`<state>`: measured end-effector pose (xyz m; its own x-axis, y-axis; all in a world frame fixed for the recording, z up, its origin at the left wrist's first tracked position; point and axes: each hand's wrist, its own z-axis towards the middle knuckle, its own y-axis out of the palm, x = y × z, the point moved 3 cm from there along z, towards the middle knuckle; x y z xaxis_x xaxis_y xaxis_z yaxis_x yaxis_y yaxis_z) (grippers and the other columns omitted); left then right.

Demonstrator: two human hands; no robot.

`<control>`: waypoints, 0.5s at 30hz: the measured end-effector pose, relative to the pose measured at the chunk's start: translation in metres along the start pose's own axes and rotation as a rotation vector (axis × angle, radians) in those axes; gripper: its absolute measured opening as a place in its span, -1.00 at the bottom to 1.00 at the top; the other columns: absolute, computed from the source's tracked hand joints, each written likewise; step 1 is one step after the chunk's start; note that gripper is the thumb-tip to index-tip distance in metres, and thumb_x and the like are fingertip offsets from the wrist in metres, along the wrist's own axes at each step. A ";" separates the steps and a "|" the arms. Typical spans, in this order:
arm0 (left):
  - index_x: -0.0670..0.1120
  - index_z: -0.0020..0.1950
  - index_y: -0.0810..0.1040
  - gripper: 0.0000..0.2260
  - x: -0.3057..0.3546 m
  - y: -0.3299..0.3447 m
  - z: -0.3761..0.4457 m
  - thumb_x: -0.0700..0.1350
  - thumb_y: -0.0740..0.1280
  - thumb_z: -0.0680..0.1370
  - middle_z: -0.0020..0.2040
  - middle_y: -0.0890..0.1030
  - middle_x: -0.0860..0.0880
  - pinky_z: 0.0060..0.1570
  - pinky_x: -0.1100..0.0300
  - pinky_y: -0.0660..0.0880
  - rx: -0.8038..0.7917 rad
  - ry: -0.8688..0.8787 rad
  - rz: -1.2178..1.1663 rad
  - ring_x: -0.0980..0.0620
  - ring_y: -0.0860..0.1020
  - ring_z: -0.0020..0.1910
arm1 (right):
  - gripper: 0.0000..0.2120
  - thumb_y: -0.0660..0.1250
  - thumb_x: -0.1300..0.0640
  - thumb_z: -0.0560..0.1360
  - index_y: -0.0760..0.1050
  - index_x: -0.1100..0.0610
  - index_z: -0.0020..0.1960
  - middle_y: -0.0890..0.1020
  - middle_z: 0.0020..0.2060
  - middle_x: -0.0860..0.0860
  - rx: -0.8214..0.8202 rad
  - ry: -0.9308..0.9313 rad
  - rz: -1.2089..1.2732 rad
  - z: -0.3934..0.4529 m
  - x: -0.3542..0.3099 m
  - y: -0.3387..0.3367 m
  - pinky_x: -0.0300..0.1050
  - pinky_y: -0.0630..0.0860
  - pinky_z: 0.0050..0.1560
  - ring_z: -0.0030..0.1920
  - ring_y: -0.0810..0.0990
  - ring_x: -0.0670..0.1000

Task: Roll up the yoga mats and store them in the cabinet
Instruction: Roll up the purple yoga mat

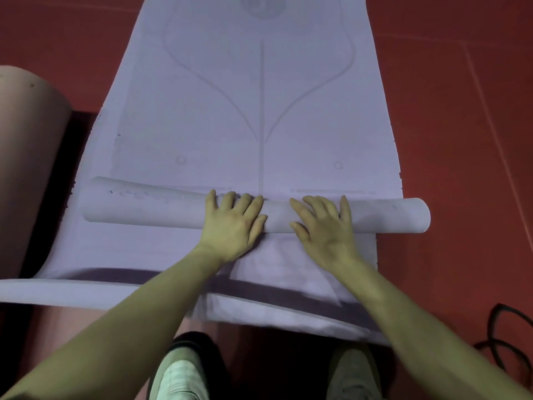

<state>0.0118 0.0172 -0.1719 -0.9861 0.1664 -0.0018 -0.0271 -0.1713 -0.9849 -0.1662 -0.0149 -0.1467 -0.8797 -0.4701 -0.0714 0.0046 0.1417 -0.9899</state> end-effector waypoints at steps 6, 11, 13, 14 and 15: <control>-0.13 0.16 0.61 -0.61 -0.001 -0.004 0.009 0.04 0.10 0.57 0.04 0.65 -0.10 0.14 -0.31 0.35 -0.008 -0.029 -0.071 -0.22 0.58 0.03 | -0.50 0.04 -0.17 0.50 0.44 0.00 0.33 0.53 0.22 0.04 -0.017 0.030 0.080 0.001 0.006 0.012 0.28 -0.05 0.31 0.25 0.46 0.15; -0.14 0.32 0.51 -0.60 0.008 -0.015 -0.003 0.02 0.12 0.59 0.27 0.53 -0.18 0.23 -0.32 0.26 0.033 -0.075 -0.037 -0.31 0.47 0.23 | -0.48 -0.03 -0.24 0.50 0.32 -0.13 0.40 0.42 0.29 -0.13 -0.072 0.060 0.170 0.028 0.015 0.000 0.15 -0.11 0.37 0.31 0.31 0.00; -0.13 0.36 0.47 -0.57 0.009 -0.014 0.000 0.04 0.09 0.60 0.30 0.51 -0.18 0.26 -0.32 0.25 -0.022 -0.106 -0.041 -0.32 0.43 0.28 | -0.54 0.01 -0.23 0.55 0.30 -0.15 0.40 0.40 0.29 -0.15 -0.090 0.059 0.196 0.037 0.019 -0.001 0.11 -0.09 0.38 0.32 0.29 -0.01; -0.13 0.36 0.48 -0.57 0.007 -0.012 0.005 0.04 0.08 0.60 0.30 0.52 -0.17 0.27 -0.32 0.25 -0.058 -0.110 -0.039 -0.32 0.43 0.29 | -0.53 0.00 -0.23 0.55 0.31 -0.15 0.40 0.40 0.30 -0.15 -0.076 0.072 0.202 0.038 0.020 -0.001 0.11 -0.09 0.38 0.32 0.29 0.00; -0.13 0.35 0.48 -0.56 0.005 -0.010 0.010 0.04 0.07 0.60 0.29 0.53 -0.17 0.27 -0.32 0.26 -0.098 -0.114 -0.036 -0.32 0.44 0.28 | -0.49 -0.04 -0.25 0.53 0.33 -0.13 0.40 0.42 0.31 -0.12 -0.039 0.087 0.202 0.038 0.018 0.000 0.12 -0.08 0.38 0.32 0.31 0.02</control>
<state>0.0051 0.0104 -0.1604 -0.9971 0.0588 0.0484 -0.0525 -0.0706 -0.9961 -0.1643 -0.0564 -0.1527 -0.9004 -0.3523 -0.2553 0.1678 0.2601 -0.9509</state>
